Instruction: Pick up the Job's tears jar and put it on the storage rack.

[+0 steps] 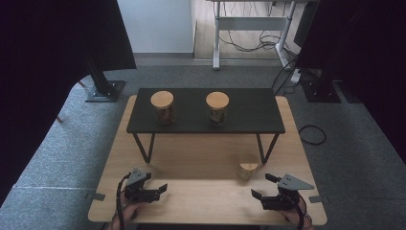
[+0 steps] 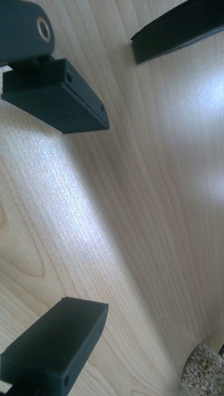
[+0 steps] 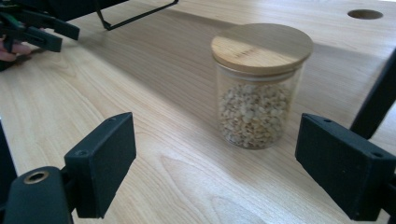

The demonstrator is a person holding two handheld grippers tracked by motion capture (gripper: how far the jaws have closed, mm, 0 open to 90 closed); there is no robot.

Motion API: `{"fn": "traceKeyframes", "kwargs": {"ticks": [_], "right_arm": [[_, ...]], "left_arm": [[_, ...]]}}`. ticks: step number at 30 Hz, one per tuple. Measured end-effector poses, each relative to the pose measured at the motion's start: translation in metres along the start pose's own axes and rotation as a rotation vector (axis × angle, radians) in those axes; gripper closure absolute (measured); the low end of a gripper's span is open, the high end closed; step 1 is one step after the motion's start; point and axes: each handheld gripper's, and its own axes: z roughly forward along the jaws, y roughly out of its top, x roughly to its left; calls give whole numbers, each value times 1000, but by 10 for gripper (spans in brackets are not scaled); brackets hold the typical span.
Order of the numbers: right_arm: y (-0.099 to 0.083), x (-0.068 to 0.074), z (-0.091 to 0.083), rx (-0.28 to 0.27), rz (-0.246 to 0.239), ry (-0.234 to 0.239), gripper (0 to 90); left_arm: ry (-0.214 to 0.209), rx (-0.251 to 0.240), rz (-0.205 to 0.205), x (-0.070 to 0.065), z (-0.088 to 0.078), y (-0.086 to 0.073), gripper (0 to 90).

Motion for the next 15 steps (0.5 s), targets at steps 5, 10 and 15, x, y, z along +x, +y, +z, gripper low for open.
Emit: {"fn": "traceKeyframes", "kwargs": {"ticks": [5, 10, 15], "right_arm": [[-2, -5, 6, 21, 2, -18, 112], [-3, -8, 12, 40, -1, -30, 110], [-3, -10, 13, 38, -1, -38, 109]], "left_arm": [[-1, 2, -2, 0, 0, 0, 102], [-1, 3, 0, 0, 0, 0, 101], [-2, 2, -3, 0, 0, 0, 101]]}}
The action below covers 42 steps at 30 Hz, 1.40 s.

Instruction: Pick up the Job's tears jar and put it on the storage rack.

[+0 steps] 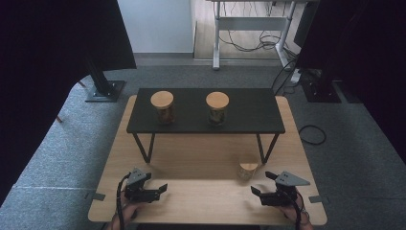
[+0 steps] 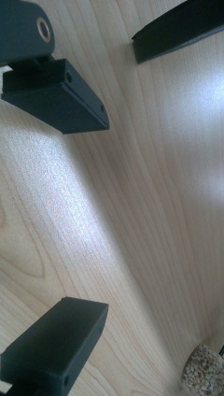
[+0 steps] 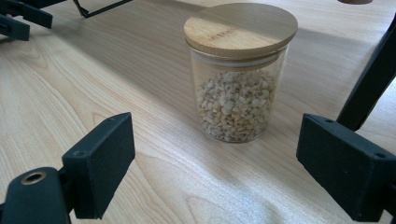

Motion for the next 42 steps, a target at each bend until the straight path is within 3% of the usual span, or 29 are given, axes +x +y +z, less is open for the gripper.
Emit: {"fn": "traceKeyframes", "kwargs": {"ticks": [13, 19, 42], "right_arm": [[7, -2, 18, -4, -27, -36, 77], [13, 0, 25, -1, -45, -75, 68], [22, -2, 50, 24, -44, -85, 52]], "left_arm": [[6, 1, 0, 0, 0, 0, 101], [8, 0, -4, 0, 0, 0, 102], [24, 3, -4, -1, 0, 0, 104]]}}
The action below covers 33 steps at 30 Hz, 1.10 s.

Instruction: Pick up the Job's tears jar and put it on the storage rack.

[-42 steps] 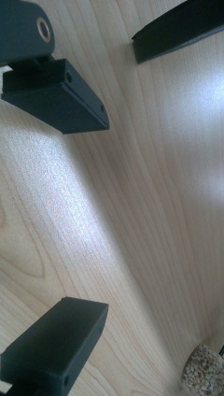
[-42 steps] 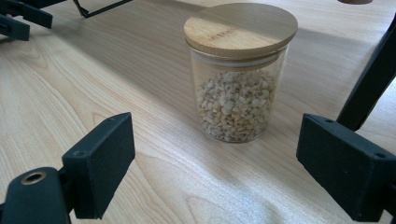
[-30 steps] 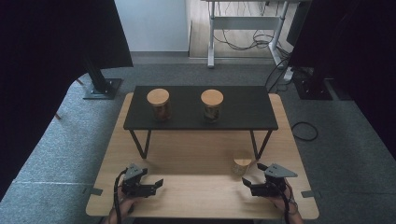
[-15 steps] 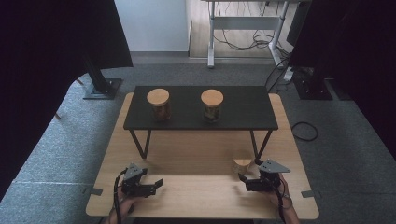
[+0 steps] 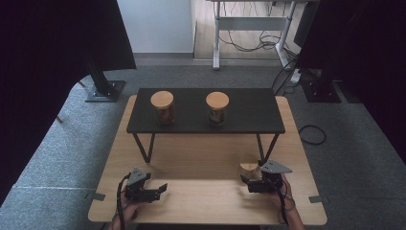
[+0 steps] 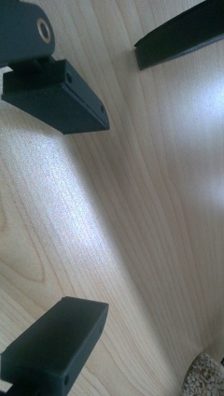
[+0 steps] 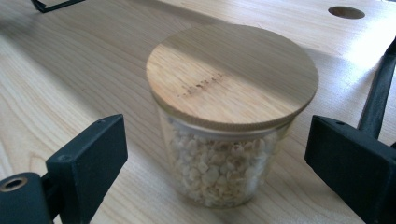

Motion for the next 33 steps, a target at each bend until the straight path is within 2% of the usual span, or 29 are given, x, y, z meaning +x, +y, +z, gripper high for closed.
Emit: {"fn": "traceKeyframes", "kwargs": {"ticks": [10, 14, 24, 33], "right_arm": [[6, 2, 12, 5, -8, -13, 57], [7, 2, 18, 13, -12, -42, 70], [8, 4, 23, 18, -18, -72, 86], [7, 4, 25, 28, -18, -90, 162]], "left_arm": [[-1, 1, 0, 0, 0, 0, 104], [-3, 1, 1, 0, 0, 0, 104], [-4, 5, 6, 0, 0, 0, 104], [-5, 5, 6, 0, 0, 0, 103]]}}
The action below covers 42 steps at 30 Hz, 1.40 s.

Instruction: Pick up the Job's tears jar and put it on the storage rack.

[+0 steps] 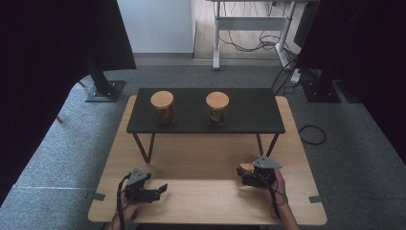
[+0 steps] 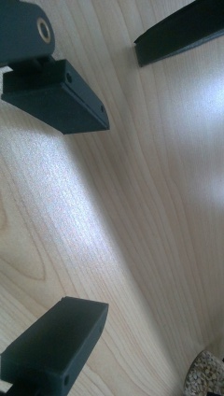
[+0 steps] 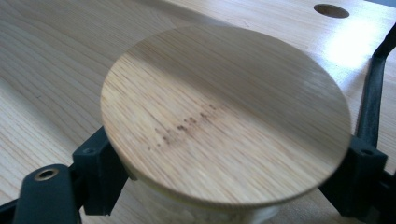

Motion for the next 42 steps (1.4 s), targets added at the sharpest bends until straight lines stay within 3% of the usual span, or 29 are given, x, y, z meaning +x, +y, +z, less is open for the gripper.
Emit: {"fn": "traceKeyframes", "kwargs": {"ticks": [6, 42], "right_arm": [[1, 4, 4, 13, -15, -6, 224], [1, 5, 4, 6, -12, -15, 238]], "left_arm": [[1, -1, 0, 0, 0, 0, 103], [1, 0, 3, 0, 0, 0, 104]]}}
